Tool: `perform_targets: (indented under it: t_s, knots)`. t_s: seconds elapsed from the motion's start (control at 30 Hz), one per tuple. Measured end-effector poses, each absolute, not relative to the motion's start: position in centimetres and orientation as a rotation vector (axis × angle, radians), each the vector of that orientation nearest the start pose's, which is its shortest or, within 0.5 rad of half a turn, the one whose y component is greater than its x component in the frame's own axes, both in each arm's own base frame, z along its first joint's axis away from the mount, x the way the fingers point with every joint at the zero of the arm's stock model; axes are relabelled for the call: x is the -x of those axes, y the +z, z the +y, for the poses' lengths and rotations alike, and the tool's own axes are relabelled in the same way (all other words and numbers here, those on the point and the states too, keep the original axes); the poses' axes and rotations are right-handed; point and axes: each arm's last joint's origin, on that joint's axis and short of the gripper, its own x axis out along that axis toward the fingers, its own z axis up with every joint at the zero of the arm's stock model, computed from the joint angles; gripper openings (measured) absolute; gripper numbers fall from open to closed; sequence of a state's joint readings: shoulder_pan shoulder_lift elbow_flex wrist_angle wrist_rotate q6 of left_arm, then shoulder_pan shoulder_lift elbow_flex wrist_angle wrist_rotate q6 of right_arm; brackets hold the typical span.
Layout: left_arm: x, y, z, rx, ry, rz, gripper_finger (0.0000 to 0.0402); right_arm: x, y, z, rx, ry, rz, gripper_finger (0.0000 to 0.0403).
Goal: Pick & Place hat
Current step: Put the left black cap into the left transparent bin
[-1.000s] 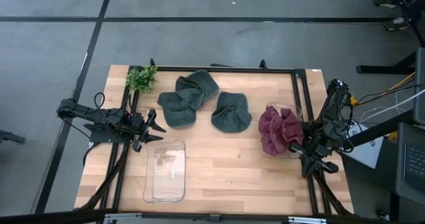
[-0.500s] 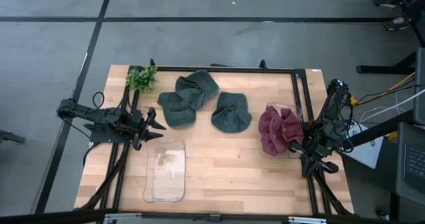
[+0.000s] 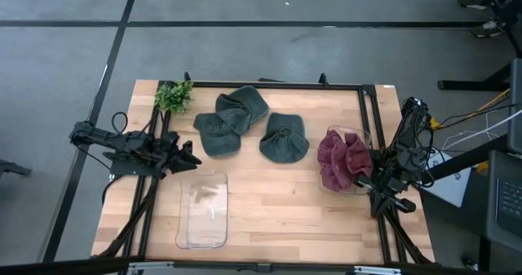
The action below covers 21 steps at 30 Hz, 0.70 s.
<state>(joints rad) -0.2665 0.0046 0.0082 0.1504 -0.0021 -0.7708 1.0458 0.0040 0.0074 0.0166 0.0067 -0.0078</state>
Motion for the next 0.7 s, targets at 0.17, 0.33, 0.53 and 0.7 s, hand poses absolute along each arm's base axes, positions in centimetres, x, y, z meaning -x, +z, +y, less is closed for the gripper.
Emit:
perform_targets:
  t_s: [0.17, 0.33, 0.53, 0.7]
  knots:
    - [-9.3, 18.1, -2.5, 0.716, -0.288, -0.061, 0.0143, -4.9, 16.7, 8.4, -0.004, 1.039, -0.022, 0.0024]
    - [-9.2, 19.2, -2.3, 0.513, -0.197, 0.044, 0.0143, -4.9, 16.7, 8.4, -0.003, 1.039, -0.023, 0.0024]
    - [-9.5, 22.4, -2.1, 0.243, -0.082, 0.126, 0.0143, -4.9, 16.7, 8.4, -0.003, 1.039, -0.023, 0.0024]
    - [-10.9, 24.3, -2.4, 0.060, -0.064, 0.181, 0.0143, -4.9, 16.7, 8.4, -0.003, 1.039, -0.023, 0.0024]
